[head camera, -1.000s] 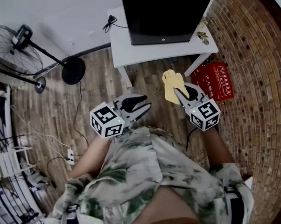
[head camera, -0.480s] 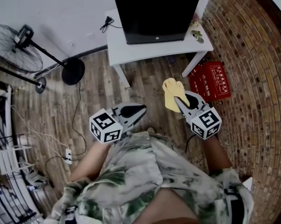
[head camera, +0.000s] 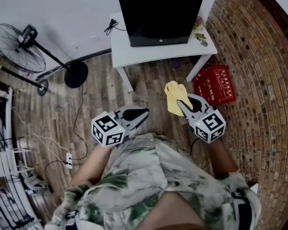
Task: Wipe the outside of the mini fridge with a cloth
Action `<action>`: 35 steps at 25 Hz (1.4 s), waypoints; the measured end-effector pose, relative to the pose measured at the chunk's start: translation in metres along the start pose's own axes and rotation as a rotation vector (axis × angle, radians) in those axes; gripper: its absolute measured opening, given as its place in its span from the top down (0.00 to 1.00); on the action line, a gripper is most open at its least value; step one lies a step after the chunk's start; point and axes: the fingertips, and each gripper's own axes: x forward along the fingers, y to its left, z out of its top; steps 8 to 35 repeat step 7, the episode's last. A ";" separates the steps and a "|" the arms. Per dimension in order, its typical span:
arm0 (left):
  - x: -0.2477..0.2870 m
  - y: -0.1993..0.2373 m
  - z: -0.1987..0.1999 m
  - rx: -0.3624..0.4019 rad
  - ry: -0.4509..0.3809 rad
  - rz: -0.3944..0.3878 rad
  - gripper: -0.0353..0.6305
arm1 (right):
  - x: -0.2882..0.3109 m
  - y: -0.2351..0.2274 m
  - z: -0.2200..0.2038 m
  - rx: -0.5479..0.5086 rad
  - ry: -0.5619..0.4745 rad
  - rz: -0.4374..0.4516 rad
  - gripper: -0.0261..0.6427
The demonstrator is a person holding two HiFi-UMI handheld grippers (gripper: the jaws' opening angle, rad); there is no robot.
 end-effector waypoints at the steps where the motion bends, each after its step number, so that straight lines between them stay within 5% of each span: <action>1: -0.001 0.000 0.000 0.000 -0.002 0.002 0.90 | 0.000 0.000 0.001 -0.004 -0.001 0.001 0.82; 35: -0.005 0.004 -0.006 -0.013 -0.007 0.023 0.90 | 0.005 0.005 0.003 -0.024 -0.003 0.026 0.82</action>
